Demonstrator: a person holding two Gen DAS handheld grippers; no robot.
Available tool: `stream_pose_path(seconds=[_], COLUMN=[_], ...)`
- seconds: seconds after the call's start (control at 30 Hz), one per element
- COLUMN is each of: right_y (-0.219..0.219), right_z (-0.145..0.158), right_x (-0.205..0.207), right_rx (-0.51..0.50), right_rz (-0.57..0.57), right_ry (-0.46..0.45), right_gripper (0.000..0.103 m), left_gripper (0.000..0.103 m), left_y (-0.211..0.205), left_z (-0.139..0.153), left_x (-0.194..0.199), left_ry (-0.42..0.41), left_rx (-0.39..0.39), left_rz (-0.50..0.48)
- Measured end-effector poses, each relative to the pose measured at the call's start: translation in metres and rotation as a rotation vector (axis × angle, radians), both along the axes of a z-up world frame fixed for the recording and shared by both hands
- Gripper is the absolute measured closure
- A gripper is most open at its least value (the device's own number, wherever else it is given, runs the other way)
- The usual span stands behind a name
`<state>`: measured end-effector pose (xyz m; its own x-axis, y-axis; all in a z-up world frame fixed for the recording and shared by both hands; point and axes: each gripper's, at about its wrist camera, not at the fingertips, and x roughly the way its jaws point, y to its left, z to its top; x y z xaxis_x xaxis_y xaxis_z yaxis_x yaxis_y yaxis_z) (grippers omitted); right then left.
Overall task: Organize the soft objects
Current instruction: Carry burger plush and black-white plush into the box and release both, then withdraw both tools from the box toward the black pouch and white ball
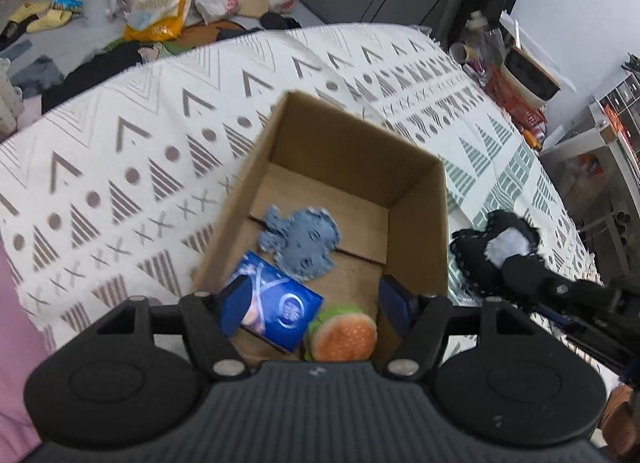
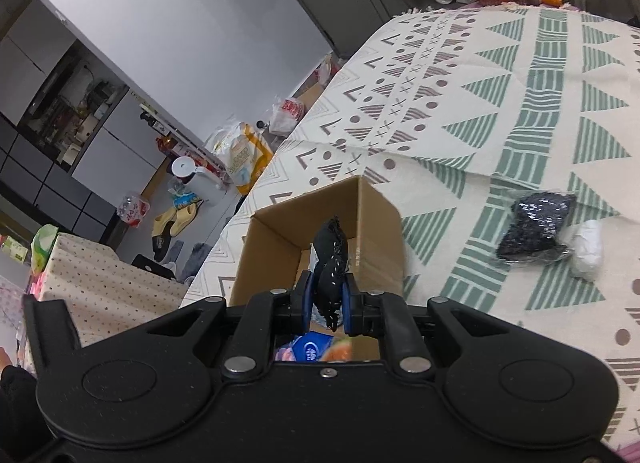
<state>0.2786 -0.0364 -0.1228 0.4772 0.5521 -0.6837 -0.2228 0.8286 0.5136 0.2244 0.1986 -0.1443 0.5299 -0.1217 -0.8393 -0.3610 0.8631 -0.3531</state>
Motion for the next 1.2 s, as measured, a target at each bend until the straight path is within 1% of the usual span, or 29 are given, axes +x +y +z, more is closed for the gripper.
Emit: stream_pose_path(seconds=[0.27,0.3,0.37,0.43,0.47,0.5,0.63,0.67,0.77,0.83,0.9,0.97,1.03,1.1,1.13,1.2], right_y=[0.024,0.026,0.028,0.025,0.022,0.020,0.006,0.004,-0.005,-0.013,-0.022,-0.031,-0.039,-0.047,-0.051,-0.059], right_z=[-0.006,-0.007,-0.009,-0.010,-0.009,-0.008,-0.003,-0.002,0.003,0.006,0.007,0.009,0.011,0.013,0.014,0.018], right_x=[0.000,0.000,0.000,-0.002,-0.004,-0.006,-0.010,-0.011,-0.016,-0.019,-0.021,-0.024,-0.027,-0.031,-0.032,-0.036], right_rx=[-0.010,-0.010,-0.022,-0.022,-0.020,-0.021,-0.022,-0.024,-0.042,-0.047,-0.045,-0.046,-0.050,-0.055,-0.059,-0.066], right_rz=[0.029,0.032,0.025,0.022,0.016,0.010,-0.013,-0.016,-0.029,-0.038,-0.049,-0.064,-0.074,-0.078,-0.081,-0.089], right_ry=[0.014,0.018,0.034,0.035,0.033,0.031,0.029,0.027,0.008,-0.006,-0.009,-0.016,-0.028,-0.044,-0.055,-0.081], right_gripper=[0.088,0.085,0.083,0.078,0.073,0.070,0.069,0.067,0.053,0.050,0.045,0.040,0.034,0.024,0.021,0.010], left_gripper=[0.035,0.035,0.035,0.034,0.033,0.032,0.027,0.026,0.024,0.022,0.018,0.010,0.006,0.002,0.001,0.000], left_y=[0.020,0.021,0.022,0.022,0.021,0.020,0.016,0.014,0.008,0.003,-0.002,-0.008,-0.014,-0.020,-0.023,-0.029], left_z=[0.013,0.015,0.017,0.018,0.019,0.020,0.026,0.028,0.033,0.037,0.041,0.046,0.051,0.055,0.056,0.059], left_x=[-0.009,-0.011,-0.013,-0.015,-0.015,-0.015,-0.016,-0.017,-0.018,-0.018,-0.019,-0.020,-0.021,-0.023,-0.023,-0.025], left_ry=[-0.017,-0.017,-0.019,-0.017,-0.014,-0.010,-0.012,-0.017,-0.018,-0.028,-0.035,-0.047,-0.056,-0.068,-0.074,-0.082], left_rx=[0.030,0.038,0.052,0.069,0.072,0.071,0.082,0.088,0.107,0.110,0.119,0.136,0.146,0.152,0.156,0.160], left_rz=[0.020,0.022,0.022,0.013,0.007,0.004,0.005,0.002,0.007,-0.002,-0.008,-0.011,-0.008,-0.008,-0.011,-0.018])
